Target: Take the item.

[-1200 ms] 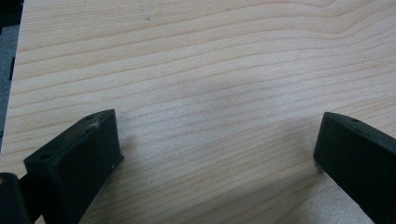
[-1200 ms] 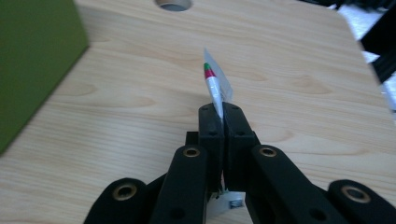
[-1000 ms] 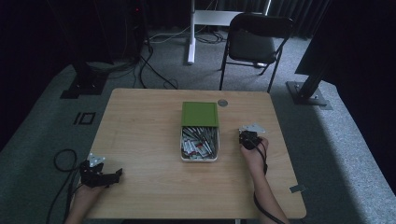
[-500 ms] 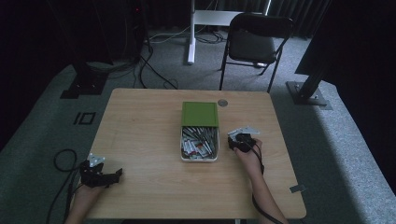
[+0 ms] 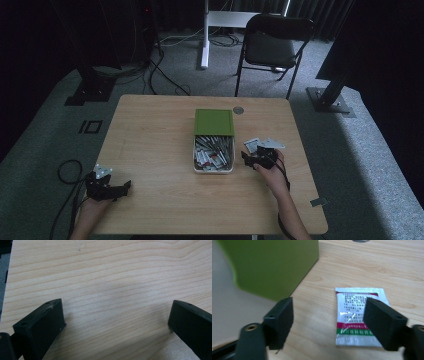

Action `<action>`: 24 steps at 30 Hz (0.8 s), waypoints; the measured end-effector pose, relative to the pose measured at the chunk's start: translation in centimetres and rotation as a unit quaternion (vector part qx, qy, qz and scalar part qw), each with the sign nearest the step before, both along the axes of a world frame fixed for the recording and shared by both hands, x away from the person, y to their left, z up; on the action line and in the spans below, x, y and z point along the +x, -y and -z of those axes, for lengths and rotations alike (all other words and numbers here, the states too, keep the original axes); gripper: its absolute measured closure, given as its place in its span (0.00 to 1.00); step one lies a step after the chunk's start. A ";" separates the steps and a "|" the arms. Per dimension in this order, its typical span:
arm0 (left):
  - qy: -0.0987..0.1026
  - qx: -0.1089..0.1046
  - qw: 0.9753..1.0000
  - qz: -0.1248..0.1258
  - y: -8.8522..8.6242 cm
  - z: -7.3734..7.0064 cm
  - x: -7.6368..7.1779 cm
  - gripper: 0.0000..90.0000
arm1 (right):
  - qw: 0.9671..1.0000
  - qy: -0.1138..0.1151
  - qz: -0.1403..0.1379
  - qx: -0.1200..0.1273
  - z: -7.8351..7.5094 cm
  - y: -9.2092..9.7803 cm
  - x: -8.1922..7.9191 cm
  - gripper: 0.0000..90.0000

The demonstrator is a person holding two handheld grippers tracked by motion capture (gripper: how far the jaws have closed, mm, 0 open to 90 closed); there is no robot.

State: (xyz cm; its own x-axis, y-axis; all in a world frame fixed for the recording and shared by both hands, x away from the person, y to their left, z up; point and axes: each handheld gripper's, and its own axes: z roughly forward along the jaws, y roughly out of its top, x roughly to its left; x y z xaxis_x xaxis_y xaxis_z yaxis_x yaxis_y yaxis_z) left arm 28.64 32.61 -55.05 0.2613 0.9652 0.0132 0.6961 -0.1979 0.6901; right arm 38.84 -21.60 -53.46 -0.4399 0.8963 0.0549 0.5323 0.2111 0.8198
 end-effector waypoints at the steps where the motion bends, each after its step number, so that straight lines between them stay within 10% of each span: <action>1: 0.000 0.000 1.000 0.000 0.0 0.0 0.0 0.01 | 1.000 0.003 0.005 -0.001 -0.1 0.1 -0.2 0.22; 24: 0.000 0.000 1.000 0.000 0.0 0.0 0.0 0.01 | 0.996 0.004 0.087 -0.010 0.0 5.4 -3.4 0.16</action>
